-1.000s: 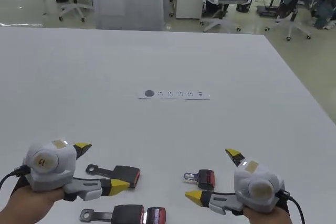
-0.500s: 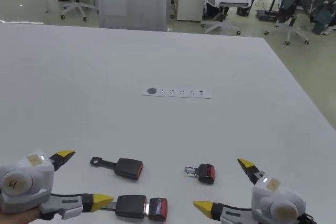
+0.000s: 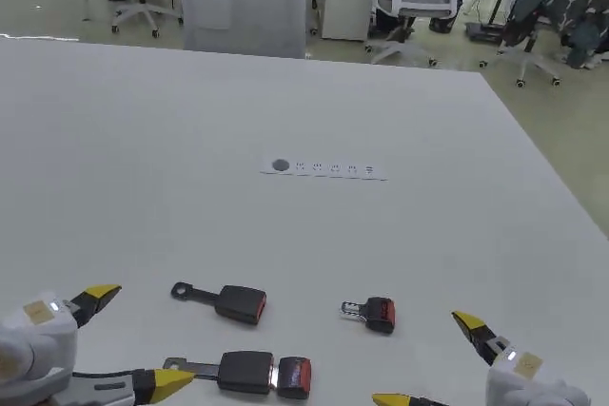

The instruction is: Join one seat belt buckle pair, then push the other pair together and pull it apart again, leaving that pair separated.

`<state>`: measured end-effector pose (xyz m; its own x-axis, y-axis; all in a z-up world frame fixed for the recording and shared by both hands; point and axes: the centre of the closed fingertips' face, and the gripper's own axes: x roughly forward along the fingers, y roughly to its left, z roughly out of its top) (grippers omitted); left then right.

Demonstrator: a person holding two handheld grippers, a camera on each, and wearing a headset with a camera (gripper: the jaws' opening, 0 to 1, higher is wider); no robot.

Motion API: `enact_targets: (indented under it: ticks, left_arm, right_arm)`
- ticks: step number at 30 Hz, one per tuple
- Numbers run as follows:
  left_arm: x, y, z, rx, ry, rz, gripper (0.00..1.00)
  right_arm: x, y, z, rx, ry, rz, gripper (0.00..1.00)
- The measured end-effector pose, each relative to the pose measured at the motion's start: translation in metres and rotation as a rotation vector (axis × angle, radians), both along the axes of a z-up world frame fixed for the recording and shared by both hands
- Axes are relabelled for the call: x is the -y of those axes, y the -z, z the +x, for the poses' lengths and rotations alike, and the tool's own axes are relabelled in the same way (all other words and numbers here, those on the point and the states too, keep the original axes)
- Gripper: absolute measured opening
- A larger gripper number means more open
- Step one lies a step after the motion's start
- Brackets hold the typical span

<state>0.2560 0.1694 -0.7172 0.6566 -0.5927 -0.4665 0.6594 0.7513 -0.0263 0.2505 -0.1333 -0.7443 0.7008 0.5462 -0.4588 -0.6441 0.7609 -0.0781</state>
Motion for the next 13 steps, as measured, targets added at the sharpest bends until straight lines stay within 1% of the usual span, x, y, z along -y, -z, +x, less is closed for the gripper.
enact_targets:
  ticks: [2, 5, 7, 13]
  left_arm:
    - [0.0016, 0.0013, -0.0029, -0.006, -0.003, -0.009, 1.00]
    - [0.0038, 0.0054, -0.0075, -0.014, 0.003, -0.007, 1.00]
    - [0.0039, 0.0058, -0.0083, -0.019, 0.000, -0.014, 1.00]
    - [0.0024, 0.0043, -0.0075, -0.013, 0.000, -0.017, 1.00]
  right_arm:
    - [-0.0002, 0.0006, -0.0014, -0.002, -0.001, -0.002, 1.00]
    - [0.0001, 0.0001, -0.0027, 0.001, 0.006, 0.002, 1.00]
    - [-0.0003, 0.0008, -0.0031, -0.003, 0.008, 0.002, 1.00]
    - [-0.0052, 0.0000, -0.0013, -0.002, 0.002, 0.008, 1.00]
